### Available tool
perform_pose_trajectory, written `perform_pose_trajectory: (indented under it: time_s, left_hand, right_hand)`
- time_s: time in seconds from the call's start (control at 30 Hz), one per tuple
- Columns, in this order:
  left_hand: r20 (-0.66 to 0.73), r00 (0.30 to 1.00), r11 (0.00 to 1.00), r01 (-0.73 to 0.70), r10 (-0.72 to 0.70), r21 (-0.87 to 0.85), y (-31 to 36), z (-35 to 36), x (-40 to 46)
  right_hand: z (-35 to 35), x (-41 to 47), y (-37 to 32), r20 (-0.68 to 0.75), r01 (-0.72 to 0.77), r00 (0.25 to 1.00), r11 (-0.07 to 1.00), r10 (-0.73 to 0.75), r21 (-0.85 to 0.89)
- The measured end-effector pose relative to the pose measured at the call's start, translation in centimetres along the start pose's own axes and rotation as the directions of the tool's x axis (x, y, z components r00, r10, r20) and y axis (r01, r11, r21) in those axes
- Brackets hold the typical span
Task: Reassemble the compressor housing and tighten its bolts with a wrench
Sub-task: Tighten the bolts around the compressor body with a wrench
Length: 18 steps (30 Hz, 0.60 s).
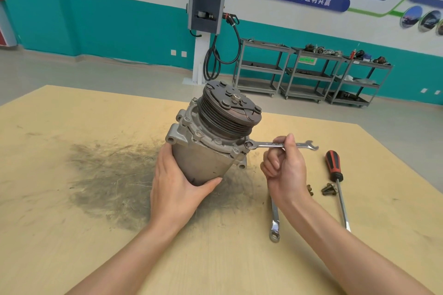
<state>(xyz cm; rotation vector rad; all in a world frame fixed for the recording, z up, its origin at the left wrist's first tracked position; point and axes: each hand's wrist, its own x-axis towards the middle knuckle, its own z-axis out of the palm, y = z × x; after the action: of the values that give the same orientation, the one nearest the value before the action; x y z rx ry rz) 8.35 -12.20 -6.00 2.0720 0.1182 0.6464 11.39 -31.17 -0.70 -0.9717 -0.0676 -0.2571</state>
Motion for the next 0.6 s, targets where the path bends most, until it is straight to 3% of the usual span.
perform_pose_trajectory:
  time_s: [0.23, 0.47, 0.6]
  left_hand:
    - [-0.015, 1.000, 1.000, -0.017, 0.017, 0.004, 0.0, 0.1, 0.1]
    - [-0.026, 0.999, 1.000, -0.029, 0.029, 0.002, 0.1, 0.1, 0.0]
    - [-0.036, 0.999, 0.999, -0.032, 0.032, 0.007, 0.1, 0.1, 0.1]
  right_hand:
    - [-0.8, -4.2, 0.5, 0.048, 0.277, 0.961, 0.937, -0.273, -0.213]
    - [-0.4, -6.5, 1.3, 0.155, 0.533, 0.836, 0.710, -0.527, -0.460]
    - [0.3, -6.5, 1.2, 0.329, 0.661, 0.735, 0.521, -0.593, -0.540]
